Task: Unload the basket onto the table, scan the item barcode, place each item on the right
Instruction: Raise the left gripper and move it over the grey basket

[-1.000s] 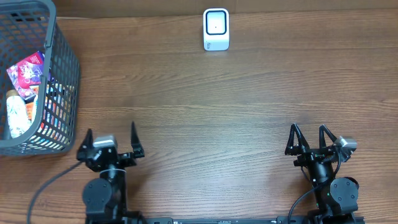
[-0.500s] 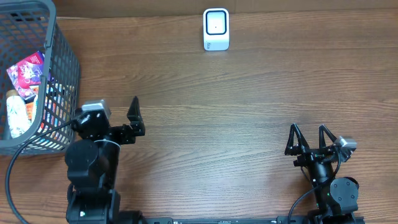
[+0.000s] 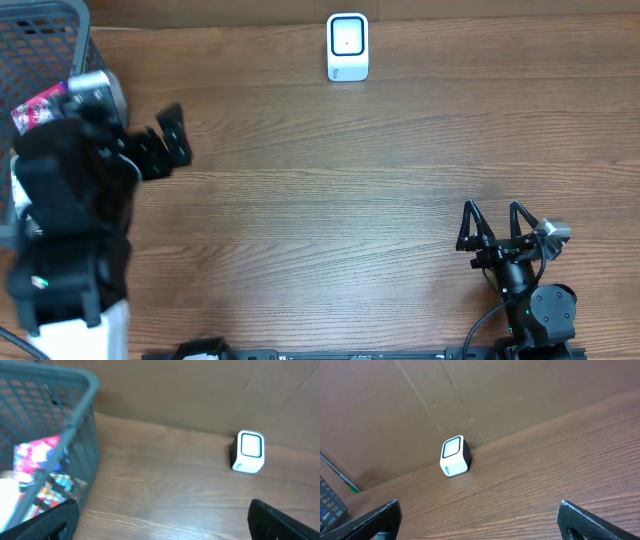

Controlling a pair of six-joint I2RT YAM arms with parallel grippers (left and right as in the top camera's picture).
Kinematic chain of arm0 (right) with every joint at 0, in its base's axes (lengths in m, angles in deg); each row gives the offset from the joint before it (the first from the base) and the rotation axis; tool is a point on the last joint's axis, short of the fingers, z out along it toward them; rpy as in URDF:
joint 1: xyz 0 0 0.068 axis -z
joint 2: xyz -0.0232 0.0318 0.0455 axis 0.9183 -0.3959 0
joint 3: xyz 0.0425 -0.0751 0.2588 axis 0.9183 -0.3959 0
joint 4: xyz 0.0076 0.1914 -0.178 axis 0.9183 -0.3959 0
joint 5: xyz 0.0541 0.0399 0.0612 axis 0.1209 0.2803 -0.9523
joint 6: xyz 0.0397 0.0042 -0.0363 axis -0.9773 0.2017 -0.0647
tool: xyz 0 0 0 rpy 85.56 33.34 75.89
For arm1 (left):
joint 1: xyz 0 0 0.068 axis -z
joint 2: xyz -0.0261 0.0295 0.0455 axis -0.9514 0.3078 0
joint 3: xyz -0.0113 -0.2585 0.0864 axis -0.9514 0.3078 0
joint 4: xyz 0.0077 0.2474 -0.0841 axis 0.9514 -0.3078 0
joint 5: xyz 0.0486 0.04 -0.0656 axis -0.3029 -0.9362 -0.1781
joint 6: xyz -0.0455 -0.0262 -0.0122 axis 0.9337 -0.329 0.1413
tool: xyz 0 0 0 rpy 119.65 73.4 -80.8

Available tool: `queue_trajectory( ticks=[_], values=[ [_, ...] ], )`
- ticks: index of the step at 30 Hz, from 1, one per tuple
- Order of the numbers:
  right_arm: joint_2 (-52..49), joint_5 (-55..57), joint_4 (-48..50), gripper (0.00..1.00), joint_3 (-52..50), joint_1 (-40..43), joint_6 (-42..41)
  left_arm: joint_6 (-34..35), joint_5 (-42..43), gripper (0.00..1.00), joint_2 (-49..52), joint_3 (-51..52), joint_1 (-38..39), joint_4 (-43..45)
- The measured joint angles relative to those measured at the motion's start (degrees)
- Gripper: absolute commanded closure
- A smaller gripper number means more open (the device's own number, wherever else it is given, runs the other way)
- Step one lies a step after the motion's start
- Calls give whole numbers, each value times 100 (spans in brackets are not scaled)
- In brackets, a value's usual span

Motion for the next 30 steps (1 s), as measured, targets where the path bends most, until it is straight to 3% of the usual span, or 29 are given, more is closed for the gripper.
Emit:
queue_trajectory(
  ticks=[4, 9, 17, 30],
  values=[
    [0, -125, 0, 0, 0, 0, 0, -507, 2, 0, 551, -1130, -44, -597],
    [-72, -289, 0, 0, 0, 0, -2, -1051, -111, 0, 614, -1408, -79, -437],
    [-612, -387, -4, 0, 0, 0, -2, -529, -933, 0, 802, -1445, -1008, -79],
    [-1355, -647, 2, 0, 0, 0, -2, 70, -1014, 0, 2297, -1447, -2474, 304]
  ],
)
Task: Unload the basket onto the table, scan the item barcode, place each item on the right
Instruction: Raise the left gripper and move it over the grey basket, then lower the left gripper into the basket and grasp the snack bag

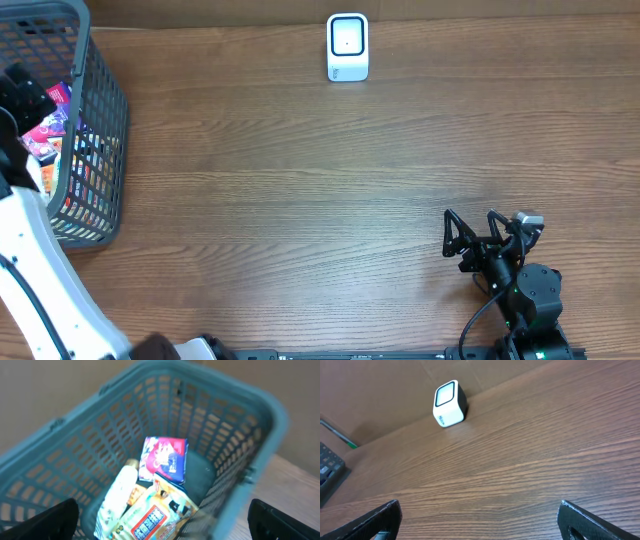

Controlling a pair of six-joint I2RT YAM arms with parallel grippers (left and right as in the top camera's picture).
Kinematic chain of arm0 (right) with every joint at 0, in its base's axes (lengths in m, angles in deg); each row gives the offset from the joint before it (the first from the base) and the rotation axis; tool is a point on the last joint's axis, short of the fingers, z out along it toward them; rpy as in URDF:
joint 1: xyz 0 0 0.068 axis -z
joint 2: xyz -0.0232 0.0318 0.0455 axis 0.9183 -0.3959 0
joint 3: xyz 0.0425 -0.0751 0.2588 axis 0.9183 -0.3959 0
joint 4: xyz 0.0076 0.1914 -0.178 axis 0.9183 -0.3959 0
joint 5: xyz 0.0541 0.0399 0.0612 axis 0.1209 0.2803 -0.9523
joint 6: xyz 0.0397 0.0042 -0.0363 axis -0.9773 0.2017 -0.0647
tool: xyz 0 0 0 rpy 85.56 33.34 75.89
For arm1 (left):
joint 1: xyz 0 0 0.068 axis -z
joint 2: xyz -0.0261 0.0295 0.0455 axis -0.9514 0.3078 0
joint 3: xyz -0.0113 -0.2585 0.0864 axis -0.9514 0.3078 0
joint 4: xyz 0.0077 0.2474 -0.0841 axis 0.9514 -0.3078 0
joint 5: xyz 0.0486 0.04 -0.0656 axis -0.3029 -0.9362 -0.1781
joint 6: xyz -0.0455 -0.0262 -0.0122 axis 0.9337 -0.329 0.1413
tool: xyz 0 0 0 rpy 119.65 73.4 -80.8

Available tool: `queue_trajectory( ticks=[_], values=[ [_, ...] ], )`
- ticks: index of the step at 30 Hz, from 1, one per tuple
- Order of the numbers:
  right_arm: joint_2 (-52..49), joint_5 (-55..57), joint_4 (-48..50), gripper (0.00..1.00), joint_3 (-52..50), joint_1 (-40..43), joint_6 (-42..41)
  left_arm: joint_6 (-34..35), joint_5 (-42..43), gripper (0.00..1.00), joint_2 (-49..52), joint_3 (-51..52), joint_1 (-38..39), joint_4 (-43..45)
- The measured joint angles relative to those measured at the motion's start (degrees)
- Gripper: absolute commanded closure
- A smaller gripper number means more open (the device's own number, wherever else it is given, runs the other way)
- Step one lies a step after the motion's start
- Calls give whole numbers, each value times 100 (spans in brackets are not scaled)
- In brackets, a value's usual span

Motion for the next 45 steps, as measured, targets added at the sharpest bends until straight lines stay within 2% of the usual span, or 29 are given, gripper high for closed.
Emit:
queue_trajectory(
  ticks=[7, 18, 30, 40, 41, 42, 45],
  values=[
    [0, -59, 0, 0, 0, 0, -2, 625, 673, 0, 909, 0, -595, 31],
    [0, -293, 2, 0, 0, 0, 0, 1320, 774, 0, 2170, 0, -693, -98],
    [0, -385, 7, 0, 0, 0, 0, 1493, 734, 0, 3252, 0, -693, -90],
    [0, -393, 0, 0, 0, 0, 0, 1493, 739, 0, 3681, 0, -629, -9],
    [0, -393, 2, 0, 0, 0, 0, 1493, 737, 2, 3720, 0, -614, 11],
    [0, -393, 0, 0, 0, 0, -2, 1495, 737, 28, 3748, 0, -599, 22],
    [0, -396, 4, 0, 0, 2, -2, 1513, 748, 62, 3783, 0, -553, 63]
  ],
)
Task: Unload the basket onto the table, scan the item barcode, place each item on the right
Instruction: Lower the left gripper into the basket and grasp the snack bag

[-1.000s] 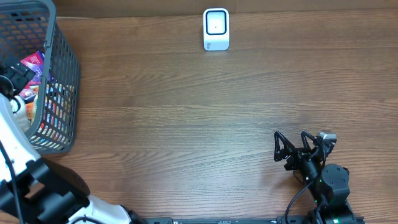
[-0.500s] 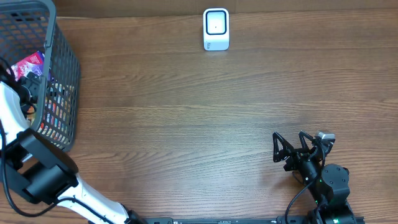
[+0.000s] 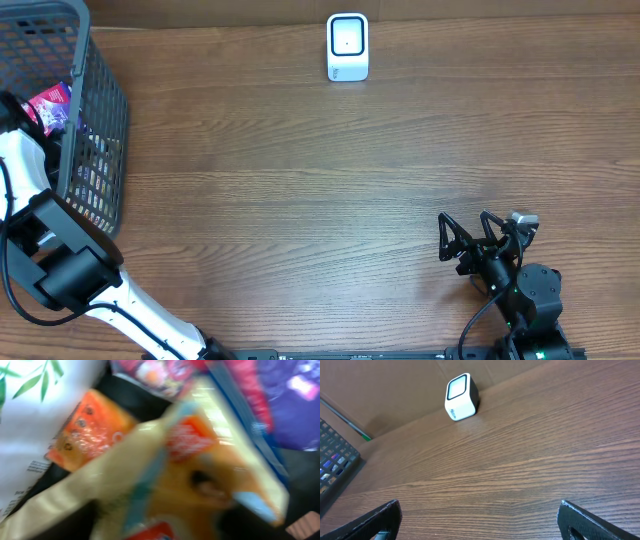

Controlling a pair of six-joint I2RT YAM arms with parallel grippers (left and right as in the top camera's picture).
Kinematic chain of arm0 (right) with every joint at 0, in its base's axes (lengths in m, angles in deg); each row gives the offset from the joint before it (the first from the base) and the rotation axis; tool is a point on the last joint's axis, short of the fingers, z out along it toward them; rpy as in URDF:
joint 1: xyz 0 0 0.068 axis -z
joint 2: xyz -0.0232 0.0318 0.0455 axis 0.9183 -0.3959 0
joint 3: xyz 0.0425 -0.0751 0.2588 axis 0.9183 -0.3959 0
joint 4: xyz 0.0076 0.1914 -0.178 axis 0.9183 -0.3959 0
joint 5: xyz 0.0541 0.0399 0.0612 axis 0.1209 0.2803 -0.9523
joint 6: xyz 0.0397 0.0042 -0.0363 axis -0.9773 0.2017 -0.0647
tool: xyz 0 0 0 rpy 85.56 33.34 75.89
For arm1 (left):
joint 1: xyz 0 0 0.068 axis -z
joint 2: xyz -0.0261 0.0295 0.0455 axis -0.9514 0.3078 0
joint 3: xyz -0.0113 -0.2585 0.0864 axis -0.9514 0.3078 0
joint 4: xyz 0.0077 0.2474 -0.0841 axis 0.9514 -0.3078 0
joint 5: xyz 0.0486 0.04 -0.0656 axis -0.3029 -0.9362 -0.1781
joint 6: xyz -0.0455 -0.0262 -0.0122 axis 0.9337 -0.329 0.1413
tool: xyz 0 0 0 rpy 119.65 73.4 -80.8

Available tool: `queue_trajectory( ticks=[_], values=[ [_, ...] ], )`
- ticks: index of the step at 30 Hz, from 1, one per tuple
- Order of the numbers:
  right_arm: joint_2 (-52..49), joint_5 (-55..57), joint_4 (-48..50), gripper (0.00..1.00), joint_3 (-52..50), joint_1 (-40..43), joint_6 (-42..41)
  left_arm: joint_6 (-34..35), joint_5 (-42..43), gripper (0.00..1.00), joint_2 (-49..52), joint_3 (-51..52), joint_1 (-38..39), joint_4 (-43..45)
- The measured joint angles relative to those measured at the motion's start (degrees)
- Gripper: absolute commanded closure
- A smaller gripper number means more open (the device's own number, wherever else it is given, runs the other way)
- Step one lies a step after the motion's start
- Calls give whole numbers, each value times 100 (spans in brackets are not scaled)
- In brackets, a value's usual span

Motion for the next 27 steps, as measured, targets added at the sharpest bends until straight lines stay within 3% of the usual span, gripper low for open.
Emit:
queue_trajectory(
  ticks=[4, 10, 11, 14, 27],
  values=[
    [-37, 2, -4, 0, 0, -2, 0, -15, 9, 94, 0, -31, 52, 31],
    [-247, 0, -2, 0, 0, -2, 0, 4, 13, 96, 0, -35, 74, 31],
    [-289, -2, -4, 0, 0, -2, 0, 4, 13, 59, 0, -35, 76, 28],
    [-350, -50, 0, 0, 0, -2, 0, -22, 7, 0, 0, -39, 76, -63],
    [-354, -107, 0, 0, 0, -2, 2, 24, -168, 0, 0, -354, 0, -133]
  ],
)
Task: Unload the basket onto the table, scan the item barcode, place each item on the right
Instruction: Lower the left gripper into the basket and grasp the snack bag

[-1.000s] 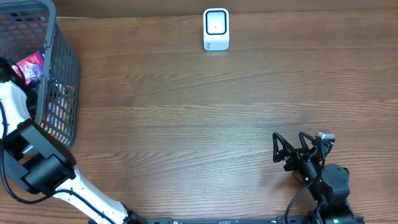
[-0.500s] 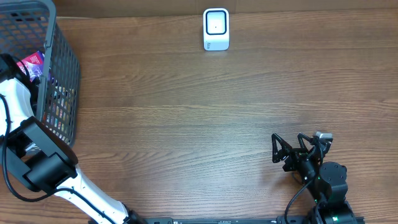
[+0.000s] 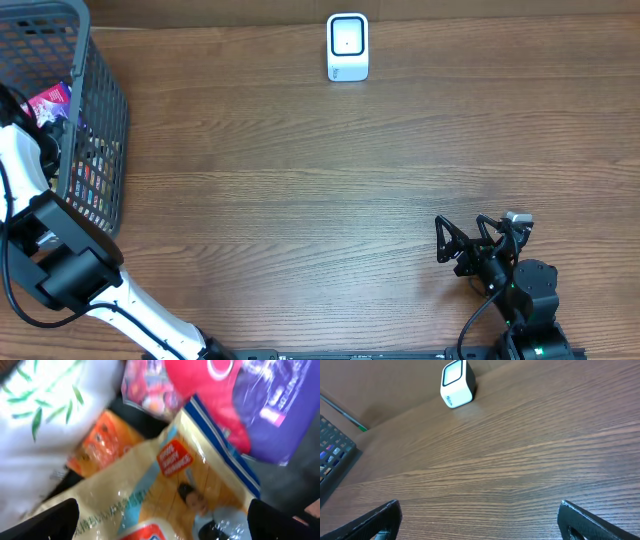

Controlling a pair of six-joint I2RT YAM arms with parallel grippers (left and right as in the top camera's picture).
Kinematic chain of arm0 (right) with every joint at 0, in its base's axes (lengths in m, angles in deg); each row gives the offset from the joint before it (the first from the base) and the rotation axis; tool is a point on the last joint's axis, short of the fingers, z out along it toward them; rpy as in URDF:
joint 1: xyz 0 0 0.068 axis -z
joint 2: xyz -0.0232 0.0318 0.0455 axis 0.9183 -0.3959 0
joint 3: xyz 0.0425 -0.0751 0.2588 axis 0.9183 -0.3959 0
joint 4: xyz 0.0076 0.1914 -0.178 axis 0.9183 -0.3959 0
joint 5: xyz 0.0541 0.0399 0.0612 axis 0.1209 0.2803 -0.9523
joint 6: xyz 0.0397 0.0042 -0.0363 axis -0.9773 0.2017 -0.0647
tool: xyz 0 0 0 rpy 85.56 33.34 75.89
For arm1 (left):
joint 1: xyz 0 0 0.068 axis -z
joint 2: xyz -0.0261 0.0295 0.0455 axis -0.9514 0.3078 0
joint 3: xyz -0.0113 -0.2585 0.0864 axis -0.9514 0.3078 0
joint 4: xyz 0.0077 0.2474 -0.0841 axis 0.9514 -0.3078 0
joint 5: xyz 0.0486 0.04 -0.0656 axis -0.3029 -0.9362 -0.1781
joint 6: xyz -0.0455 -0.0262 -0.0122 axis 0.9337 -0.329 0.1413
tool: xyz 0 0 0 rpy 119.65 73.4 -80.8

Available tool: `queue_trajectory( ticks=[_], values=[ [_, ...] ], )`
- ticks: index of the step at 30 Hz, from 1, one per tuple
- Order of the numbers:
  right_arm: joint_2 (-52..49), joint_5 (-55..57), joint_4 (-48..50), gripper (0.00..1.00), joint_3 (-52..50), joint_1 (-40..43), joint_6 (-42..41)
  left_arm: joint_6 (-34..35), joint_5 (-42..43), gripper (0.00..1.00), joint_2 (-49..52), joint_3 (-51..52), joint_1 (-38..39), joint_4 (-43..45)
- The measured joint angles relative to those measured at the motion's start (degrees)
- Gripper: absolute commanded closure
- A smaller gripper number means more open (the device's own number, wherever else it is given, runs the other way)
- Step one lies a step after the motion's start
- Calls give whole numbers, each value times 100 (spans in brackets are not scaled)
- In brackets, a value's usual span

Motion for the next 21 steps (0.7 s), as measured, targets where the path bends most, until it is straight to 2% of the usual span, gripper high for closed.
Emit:
queue_trajectory(
  ticks=[7, 21],
  values=[
    [-2, -2, -2, 0, 0, 0, -2, -92, -44, 0, 0, -4, 0, 400],
    [-2, -2, 2, 0, 0, 0, 0, -103, -210, 0, 177, -13, 0, 507]
  ],
)
